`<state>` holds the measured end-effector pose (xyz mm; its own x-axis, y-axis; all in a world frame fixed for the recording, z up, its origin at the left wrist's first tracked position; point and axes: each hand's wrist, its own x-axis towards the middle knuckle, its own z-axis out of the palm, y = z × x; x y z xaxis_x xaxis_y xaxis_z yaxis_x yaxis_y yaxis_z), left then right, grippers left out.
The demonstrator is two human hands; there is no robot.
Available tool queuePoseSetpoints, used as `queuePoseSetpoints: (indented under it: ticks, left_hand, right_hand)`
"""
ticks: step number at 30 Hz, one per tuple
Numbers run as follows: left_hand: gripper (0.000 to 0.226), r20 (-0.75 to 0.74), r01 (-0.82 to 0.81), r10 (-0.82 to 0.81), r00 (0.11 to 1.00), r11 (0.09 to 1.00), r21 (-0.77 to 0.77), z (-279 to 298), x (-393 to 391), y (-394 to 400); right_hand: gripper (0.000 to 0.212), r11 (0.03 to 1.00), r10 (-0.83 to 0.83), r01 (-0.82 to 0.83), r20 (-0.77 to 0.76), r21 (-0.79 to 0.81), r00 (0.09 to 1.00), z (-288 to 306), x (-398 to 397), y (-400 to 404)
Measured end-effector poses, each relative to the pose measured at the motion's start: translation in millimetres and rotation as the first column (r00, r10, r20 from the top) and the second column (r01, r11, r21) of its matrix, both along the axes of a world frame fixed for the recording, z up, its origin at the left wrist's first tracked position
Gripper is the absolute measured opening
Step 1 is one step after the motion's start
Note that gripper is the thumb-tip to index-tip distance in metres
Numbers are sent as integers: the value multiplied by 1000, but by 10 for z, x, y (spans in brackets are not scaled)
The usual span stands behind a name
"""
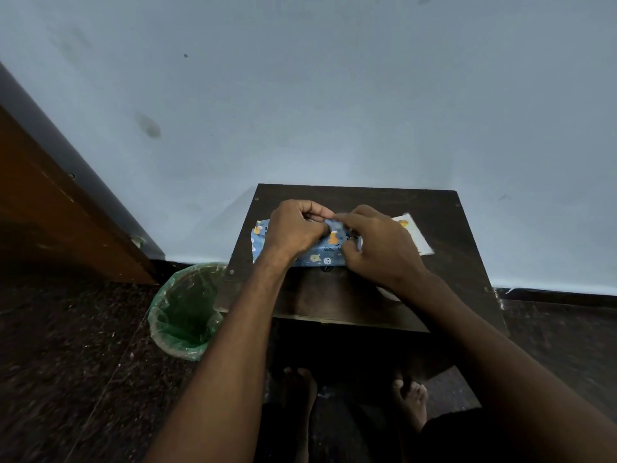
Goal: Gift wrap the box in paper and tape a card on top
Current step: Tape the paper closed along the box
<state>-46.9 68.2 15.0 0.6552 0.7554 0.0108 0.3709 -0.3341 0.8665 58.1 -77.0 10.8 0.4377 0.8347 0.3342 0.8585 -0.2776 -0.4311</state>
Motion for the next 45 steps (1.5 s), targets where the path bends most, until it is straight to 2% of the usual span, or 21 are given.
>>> queuePoseSetpoints:
  ticks: [3,5,6,8,10,12,15,17,19,21,23,25,27,29,33,35,38,40,42,45]
  left_hand:
    - [20,5,1,-1,1000,1000,9,-12,8,0]
    - [21,-7,5,-5,1000,1000,19,-18,0,2]
    - [22,-8,8,-8,1000,1000,23,-21,-5,5]
    - [24,-11,18,-18,1000,999,37,-26,-7,16]
    - [25,-28,39,-37,999,997,70,-31,3,22]
    - [21,-24,39,-37,999,994,98,-48,27,17]
    - [15,-11,-11,13,1000,985,173,-92,69,-9]
    - [17,-19,-47,53,998,970,240,-130,99,-46]
    - [15,-13,-70,77,997,958,279,-144,116,-90]
    - [12,-8,-81,87,996,956,282,-159,127,-114]
    - [11,-3,-81,85,996,959,271,-177,125,-110]
    - [13,-13,-69,75,997,960,272,-172,125,-102]
    - [17,-51,-34,52,997,954,299,-152,122,-91]
    - [32,-104,51,-19,994,947,316,-89,85,-74]
    - [91,-247,322,-267,931,922,214,62,-20,-48]
    - [110,-342,388,-293,893,885,257,71,-6,-75]
    - [113,-474,425,-215,854,814,396,43,69,-186]
    - [106,-479,416,-184,858,797,439,24,88,-200]
    - [99,-411,397,-222,884,819,413,27,54,-145]
    - [94,-195,392,-341,919,833,389,67,-49,-24]
  right_hand:
    - [37,995,18,0,191,-95,982,-65,20,33]
    - [41,990,-62,96,284,-105,957,-114,64,40]
    - [43,988,-104,132,279,-85,955,-137,90,31]
    - [45,981,-192,192,133,18,972,-129,145,-9]
    - [41,943,-305,320,-154,87,940,-74,197,-66]
    - [32,903,-374,427,-413,40,831,-57,246,-88]
    - [26,919,-261,393,-737,7,624,-41,232,-56]
    - [23,934,-184,357,-836,15,516,-26,189,-34]
    - [29,930,-176,368,-866,10,468,4,152,-23]
    - [36,911,-170,413,-901,10,398,2,177,-43]
    - [34,895,-125,445,-949,18,290,7,214,-73]
    - [31,892,-107,452,-964,14,242,6,245,-95]
    - [28,894,-106,448,-962,20,253,6,260,-116]
    - [24,897,-132,442,-950,7,284,9,255,-127]
    - [19,910,-168,414,-935,-26,311,-18,278,-102]
    - [20,921,-184,386,-926,-46,329,-45,286,-73]
    - [24,918,-143,397,-937,-5,320,-33,269,-58]
    - [25,886,-61,457,-957,78,282,-5,263,-74]
    - [23,839,-81,533,-944,109,321,-10,298,-94]
    - [18,804,-123,581,-920,127,372,-38,388,-118]
